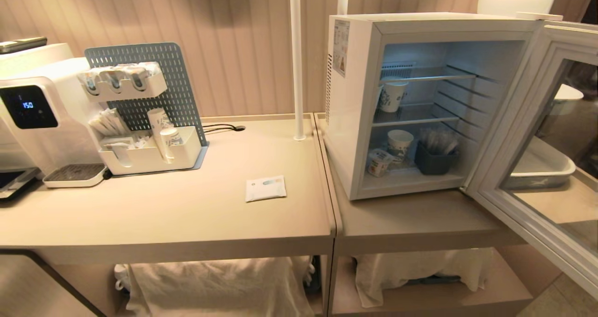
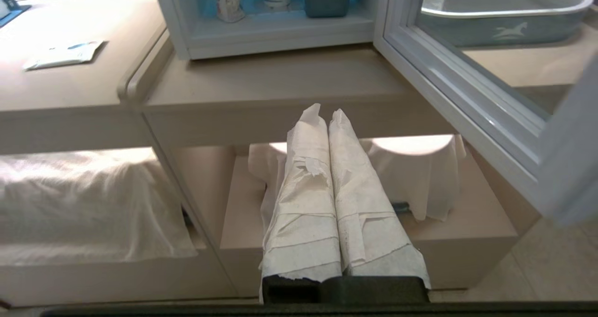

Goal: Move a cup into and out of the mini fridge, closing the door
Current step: Close the freezer door

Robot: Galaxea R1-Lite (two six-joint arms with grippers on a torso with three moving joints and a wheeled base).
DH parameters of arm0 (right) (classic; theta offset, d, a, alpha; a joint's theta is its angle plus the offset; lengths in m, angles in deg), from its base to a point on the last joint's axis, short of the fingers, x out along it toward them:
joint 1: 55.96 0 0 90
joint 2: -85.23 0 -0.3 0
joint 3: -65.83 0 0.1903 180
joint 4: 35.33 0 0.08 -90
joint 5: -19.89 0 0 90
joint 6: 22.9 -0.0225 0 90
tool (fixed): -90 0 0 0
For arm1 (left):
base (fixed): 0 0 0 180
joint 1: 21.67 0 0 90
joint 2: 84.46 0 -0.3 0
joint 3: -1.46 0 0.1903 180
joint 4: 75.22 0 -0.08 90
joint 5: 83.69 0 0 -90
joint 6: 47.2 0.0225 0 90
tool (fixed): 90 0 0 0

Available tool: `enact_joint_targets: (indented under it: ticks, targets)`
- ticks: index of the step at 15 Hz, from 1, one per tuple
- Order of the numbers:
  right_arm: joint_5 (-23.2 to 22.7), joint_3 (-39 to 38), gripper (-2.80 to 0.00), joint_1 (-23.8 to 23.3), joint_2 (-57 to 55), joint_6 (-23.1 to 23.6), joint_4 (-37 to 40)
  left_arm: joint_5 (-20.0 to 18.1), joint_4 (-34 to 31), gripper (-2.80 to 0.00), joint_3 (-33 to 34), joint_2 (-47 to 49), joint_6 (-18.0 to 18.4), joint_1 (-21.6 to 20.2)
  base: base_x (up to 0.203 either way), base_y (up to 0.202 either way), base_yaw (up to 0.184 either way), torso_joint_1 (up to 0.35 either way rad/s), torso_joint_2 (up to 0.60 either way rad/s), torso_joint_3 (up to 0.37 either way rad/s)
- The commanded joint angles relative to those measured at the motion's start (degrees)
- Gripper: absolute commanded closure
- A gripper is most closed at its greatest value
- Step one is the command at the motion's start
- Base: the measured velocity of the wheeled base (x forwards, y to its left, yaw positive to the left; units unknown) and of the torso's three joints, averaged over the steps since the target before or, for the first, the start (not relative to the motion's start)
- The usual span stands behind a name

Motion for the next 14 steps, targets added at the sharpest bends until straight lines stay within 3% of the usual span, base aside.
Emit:
enact_joint_targets:
  ticks: [1,5,8,14]
  targets:
    - [-0.01,0.00,0.00,-0.02,-0.11,0.02,0.00,0.02,0.00,0.00,0.09,0.09,-0.01,-0.02,-0.185,0.000,-0.003,0.002,0.01,0.002]
    - [-0.01,0.00,0.00,-0.02,-0.11,0.02,0.00,0.02,0.00,0.00,0.03,0.09,0.14,-0.02,-0.160,0.000,-0.001,0.002,0.00,0.002]
    - [-0.01,0.00,0.00,-0.02,-0.11,0.02,0.00,0.02,0.00,0.00,0.00,0.09,0.25,-0.02,-0.004,0.011,-0.012,0.001,0.00,-0.001]
    - [-0.01,0.00,0.00,-0.02,-0.11,0.02,0.09,0.02,0.00,0.00,0.00,0.09,0.25,-0.02,0.000,-0.157,0.007,-0.001,0.00,0.004]
